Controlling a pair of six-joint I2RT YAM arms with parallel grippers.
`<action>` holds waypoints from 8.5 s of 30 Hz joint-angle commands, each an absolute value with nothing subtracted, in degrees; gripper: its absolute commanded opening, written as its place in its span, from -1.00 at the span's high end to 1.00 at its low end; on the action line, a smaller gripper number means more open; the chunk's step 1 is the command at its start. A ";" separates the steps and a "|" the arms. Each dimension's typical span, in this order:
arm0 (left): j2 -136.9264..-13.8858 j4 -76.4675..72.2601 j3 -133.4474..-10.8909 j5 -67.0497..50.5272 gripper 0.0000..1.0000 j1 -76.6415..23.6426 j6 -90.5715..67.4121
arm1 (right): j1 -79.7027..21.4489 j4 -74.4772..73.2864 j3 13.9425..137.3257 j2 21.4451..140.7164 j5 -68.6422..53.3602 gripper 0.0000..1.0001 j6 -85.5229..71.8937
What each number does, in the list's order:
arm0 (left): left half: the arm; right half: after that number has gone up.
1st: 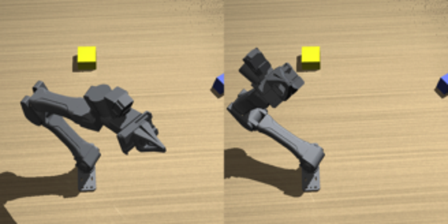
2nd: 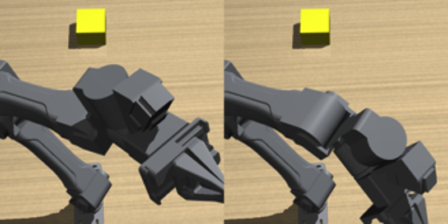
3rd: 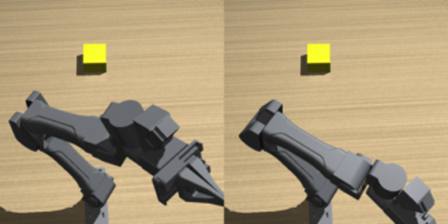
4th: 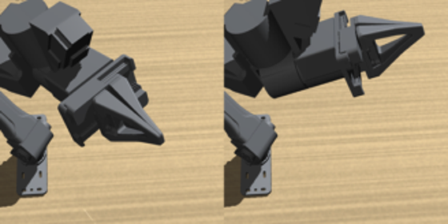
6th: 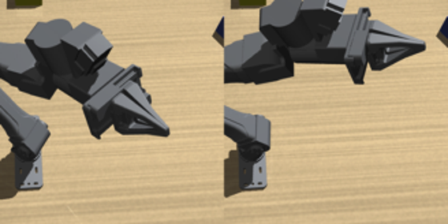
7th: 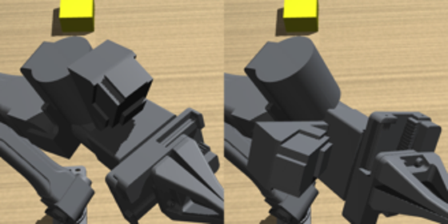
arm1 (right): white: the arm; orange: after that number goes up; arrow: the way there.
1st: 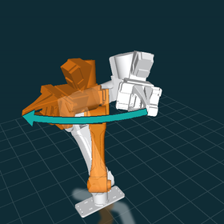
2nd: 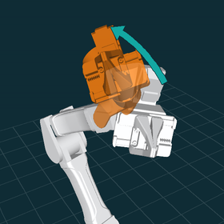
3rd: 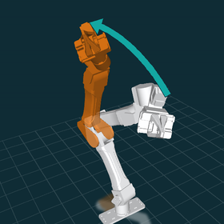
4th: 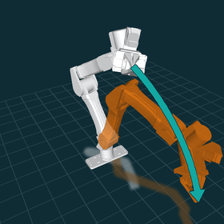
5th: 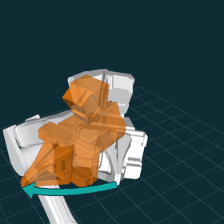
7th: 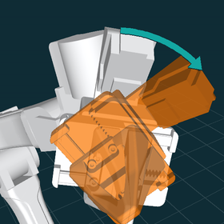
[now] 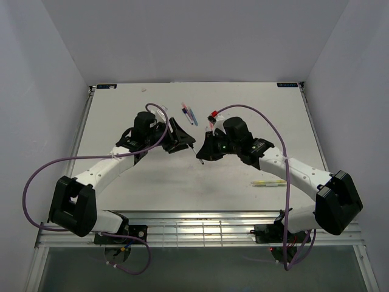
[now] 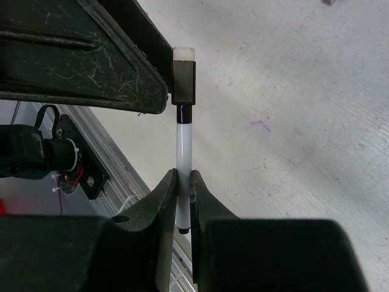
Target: Open the pen caps
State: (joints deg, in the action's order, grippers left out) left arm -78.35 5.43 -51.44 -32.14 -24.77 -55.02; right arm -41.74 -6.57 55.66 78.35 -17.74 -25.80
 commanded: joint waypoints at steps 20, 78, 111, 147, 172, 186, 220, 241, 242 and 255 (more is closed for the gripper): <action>-80.15 1.58 -52.03 -33.22 0.40 -25.31 -55.55 | -43.59 -1.58 56.60 79.89 -17.49 0.85 -26.63; -82.34 18.14 -63.01 -13.13 1.00 -13.28 -41.29 | -39.18 -3.74 57.72 89.03 -2.64 0.85 -15.30; -116.98 24.70 -84.72 -12.57 0.89 -10.20 -29.97 | -20.30 -6.24 76.99 110.91 -6.85 0.85 -11.60; -121.38 19.78 -85.25 -20.30 0.15 -10.28 -30.59 | -19.69 -4.39 82.09 120.94 -11.07 0.36 -14.94; -122.61 26.10 -86.75 -13.71 0.00 -10.28 -28.13 | -19.51 -5.45 82.00 120.15 -11.16 0.33 -14.15; -120.06 26.99 -85.78 -10.63 -0.09 -10.28 -27.95 | -19.34 -5.98 81.65 118.92 -10.64 0.33 -13.62; -82.54 15.56 -57.93 -21.79 -0.18 -10.37 -32.96 | -26.28 -16.00 114.08 133.15 -11.25 0.01 -5.89; -79.01 13.89 -52.12 -24.35 -0.18 -10.28 -33.84 | -29.44 -17.23 118.65 139.13 -8.62 -0.04 -5.27; -79.10 13.80 -52.03 -24.43 -0.18 -10.28 -33.84 | -29.53 -17.31 118.74 139.48 -8.53 -0.03 -5.27; -78.75 13.80 -50.89 -24.61 -0.18 -10.37 -33.22 | -30.41 -17.93 119.79 141.68 -7.03 0.01 -5.36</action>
State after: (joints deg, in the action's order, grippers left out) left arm -81.41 14.55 -51.62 -23.59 -10.55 -33.87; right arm -29.93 -17.78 117.30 140.88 -8.05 -5.69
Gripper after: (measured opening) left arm 0.591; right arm 0.499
